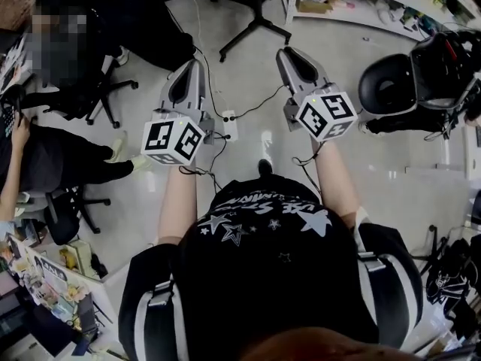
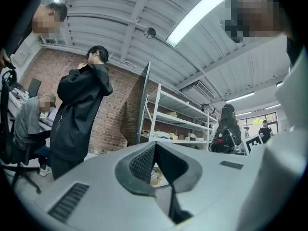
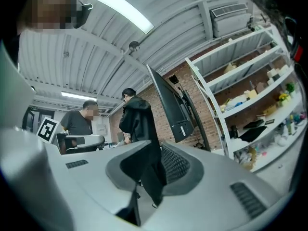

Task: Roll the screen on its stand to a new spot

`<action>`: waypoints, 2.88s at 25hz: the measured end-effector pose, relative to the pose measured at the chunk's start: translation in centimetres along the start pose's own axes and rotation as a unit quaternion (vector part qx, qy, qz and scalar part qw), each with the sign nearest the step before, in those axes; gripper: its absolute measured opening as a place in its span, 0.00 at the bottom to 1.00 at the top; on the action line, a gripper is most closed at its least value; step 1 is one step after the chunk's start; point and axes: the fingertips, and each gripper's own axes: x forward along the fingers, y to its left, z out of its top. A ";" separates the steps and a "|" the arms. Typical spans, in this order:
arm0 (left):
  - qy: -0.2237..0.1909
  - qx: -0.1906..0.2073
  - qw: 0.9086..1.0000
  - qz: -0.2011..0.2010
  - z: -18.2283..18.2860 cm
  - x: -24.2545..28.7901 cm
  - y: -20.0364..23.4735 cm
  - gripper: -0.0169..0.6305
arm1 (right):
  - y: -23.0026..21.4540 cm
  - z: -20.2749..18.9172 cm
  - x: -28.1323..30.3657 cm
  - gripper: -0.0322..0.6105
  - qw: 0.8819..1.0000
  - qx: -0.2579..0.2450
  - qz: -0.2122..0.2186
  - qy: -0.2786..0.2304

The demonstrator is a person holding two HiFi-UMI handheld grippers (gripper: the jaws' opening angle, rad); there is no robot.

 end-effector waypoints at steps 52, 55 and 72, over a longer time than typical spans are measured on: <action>-0.016 0.006 0.995 -0.097 5.1 21.2 19.4 0.04 | -5.2 8.0 31.5 0.47 0.973 -0.125 -0.192 -0.033; -0.016 0.010 0.996 -0.089 5.0 22.5 19.7 0.04 | -6.5 8.4 33.5 0.47 0.972 -0.131 -0.191 -0.031; -0.002 0.013 0.997 -0.079 4.4 26.2 21.8 0.04 | -9.5 10.8 37.8 0.37 0.943 -0.200 -0.265 -0.034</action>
